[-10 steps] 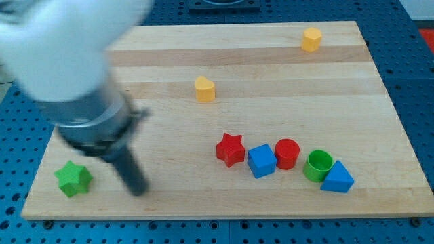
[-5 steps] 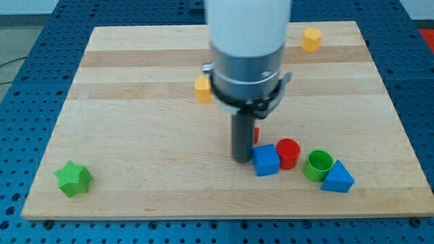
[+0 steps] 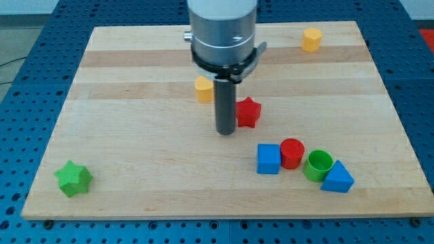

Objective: Move the red star diagonal to the top left of the red circle

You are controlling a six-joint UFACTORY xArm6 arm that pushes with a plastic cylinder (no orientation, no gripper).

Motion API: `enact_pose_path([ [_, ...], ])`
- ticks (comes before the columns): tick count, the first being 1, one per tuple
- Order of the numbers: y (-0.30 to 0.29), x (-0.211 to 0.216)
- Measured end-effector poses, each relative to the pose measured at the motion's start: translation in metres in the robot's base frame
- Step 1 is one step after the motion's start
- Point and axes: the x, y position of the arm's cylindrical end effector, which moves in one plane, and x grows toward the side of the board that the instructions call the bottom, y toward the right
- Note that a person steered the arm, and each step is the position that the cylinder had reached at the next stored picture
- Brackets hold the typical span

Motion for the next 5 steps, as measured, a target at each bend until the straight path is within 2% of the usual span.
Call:
enact_pose_path([
  [1,0.027,0.000],
  [3,-0.005,0.073],
  [4,0.000,0.100],
  [5,0.039,0.087],
])
